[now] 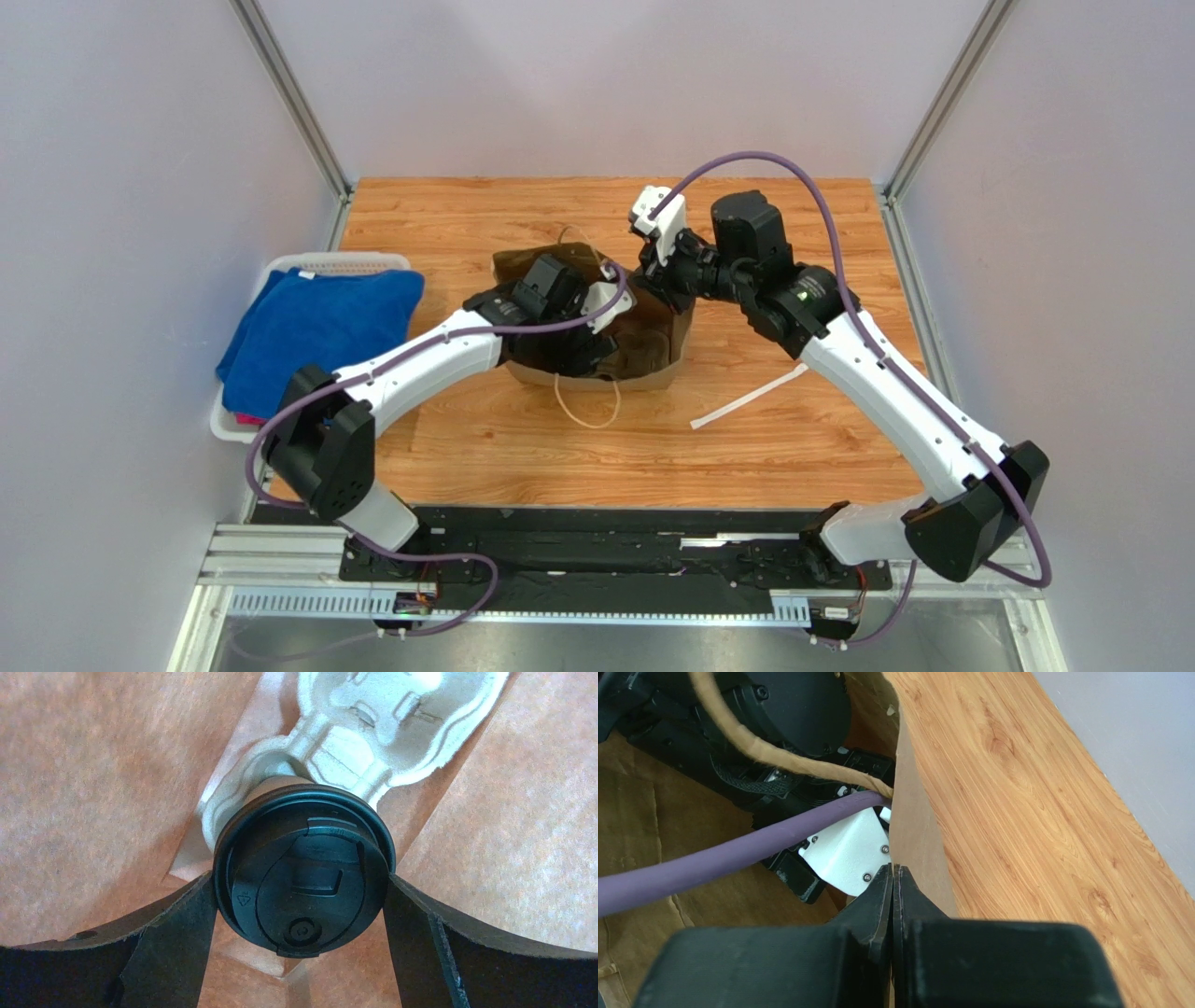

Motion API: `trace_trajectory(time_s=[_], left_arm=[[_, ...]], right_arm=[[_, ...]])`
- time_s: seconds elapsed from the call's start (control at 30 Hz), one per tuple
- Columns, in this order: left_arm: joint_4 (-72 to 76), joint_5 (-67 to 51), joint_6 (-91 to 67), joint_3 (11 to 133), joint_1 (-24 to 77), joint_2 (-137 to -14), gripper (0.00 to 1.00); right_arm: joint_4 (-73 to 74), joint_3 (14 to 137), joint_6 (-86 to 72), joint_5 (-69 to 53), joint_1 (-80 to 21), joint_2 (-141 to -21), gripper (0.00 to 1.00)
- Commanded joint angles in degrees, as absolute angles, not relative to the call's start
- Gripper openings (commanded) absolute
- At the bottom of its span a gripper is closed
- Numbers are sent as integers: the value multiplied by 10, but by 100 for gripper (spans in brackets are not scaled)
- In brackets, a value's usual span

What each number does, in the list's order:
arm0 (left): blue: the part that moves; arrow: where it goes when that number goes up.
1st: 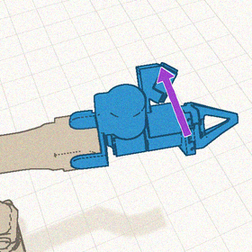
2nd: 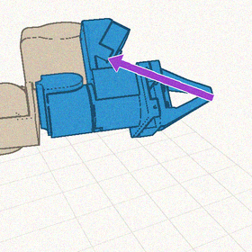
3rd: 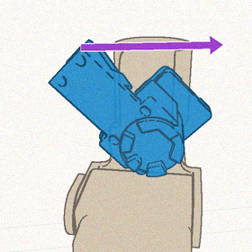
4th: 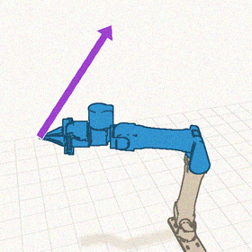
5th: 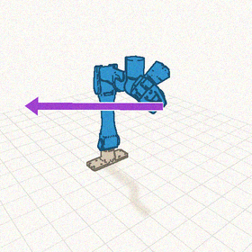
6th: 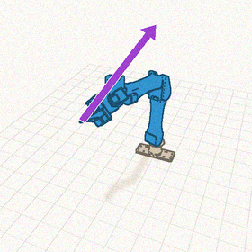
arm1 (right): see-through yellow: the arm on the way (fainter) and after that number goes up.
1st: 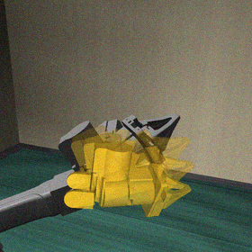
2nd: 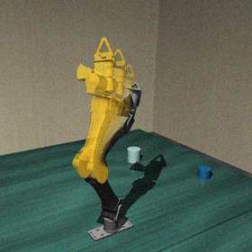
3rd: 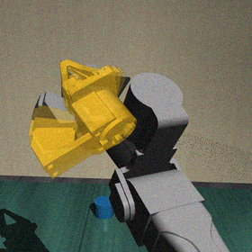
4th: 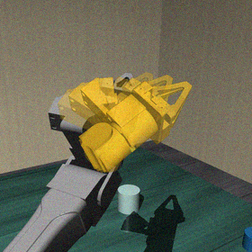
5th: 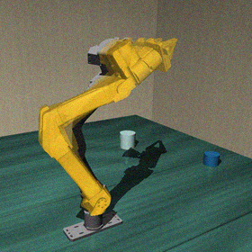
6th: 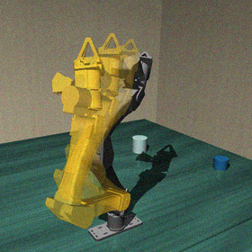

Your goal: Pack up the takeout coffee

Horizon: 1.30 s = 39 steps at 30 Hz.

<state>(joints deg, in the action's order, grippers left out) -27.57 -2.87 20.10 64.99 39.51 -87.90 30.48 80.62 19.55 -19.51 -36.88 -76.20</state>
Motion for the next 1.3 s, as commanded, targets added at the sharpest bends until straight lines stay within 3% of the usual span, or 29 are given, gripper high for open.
trace_trajectory(time_s=[0.0,0.47,0.83,1.27], left_arm=[[-381,-56,202,698,367,-951,6],[-466,-84,242,769,348,-1029,8],[-535,-105,235,833,322,-1124,11],[-522,-83,233,809,322,-1156,16]], right_arm=[[339,845,179,-251,-344,-791,0],[377,970,157,-262,-266,-903,0],[387,990,162,-272,-265,-927,0],[397,985,176,-261,-263,-926,0]])
